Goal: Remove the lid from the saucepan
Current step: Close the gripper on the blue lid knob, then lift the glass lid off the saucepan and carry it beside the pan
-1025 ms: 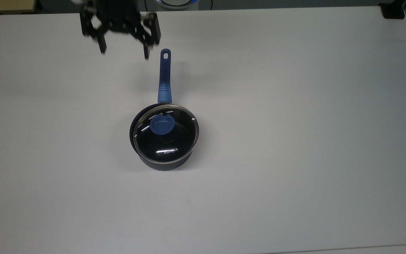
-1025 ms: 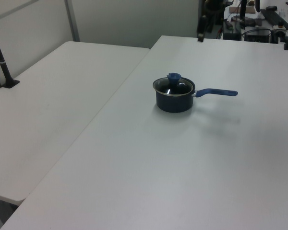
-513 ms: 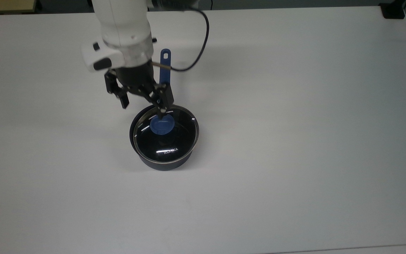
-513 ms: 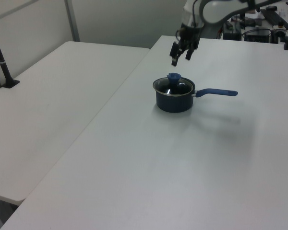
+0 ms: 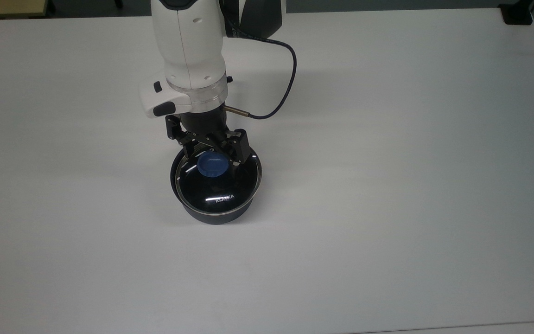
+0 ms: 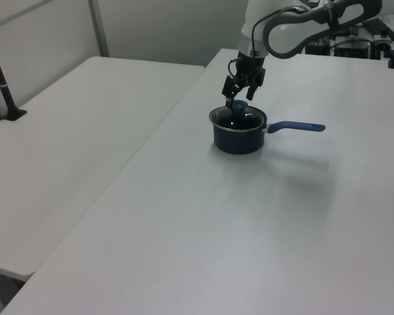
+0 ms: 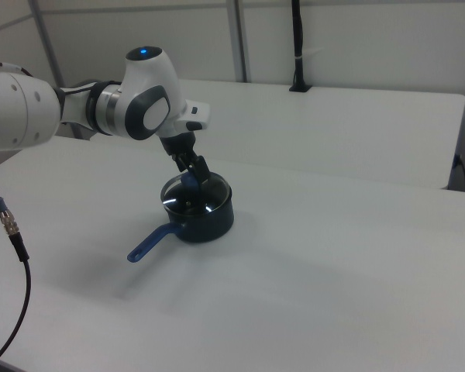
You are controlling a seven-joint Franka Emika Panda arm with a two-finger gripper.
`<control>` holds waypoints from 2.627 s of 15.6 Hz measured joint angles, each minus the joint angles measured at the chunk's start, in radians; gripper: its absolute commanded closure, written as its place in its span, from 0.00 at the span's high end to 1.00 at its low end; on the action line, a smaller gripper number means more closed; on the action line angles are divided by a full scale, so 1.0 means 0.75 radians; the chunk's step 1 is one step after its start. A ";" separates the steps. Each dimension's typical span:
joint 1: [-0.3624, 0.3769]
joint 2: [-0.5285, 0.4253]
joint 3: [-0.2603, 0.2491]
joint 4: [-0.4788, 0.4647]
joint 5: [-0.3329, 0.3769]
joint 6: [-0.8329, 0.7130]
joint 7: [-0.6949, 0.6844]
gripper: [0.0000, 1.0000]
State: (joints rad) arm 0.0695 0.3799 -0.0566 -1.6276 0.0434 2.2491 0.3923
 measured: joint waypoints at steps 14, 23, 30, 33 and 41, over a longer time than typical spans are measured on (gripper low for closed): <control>0.003 0.027 -0.003 0.023 -0.020 0.029 0.002 0.46; -0.044 -0.126 -0.007 0.030 -0.038 -0.305 -0.191 0.46; -0.295 -0.370 -0.046 -0.235 -0.153 -0.471 -0.743 0.46; -0.331 -0.377 -0.047 -0.425 -0.228 -0.332 -0.783 0.46; -0.333 -0.351 -0.047 -0.671 -0.270 -0.003 -0.783 0.80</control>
State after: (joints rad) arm -0.1806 0.1164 -0.0918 -2.1305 -0.1592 2.2466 -0.1947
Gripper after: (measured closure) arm 0.339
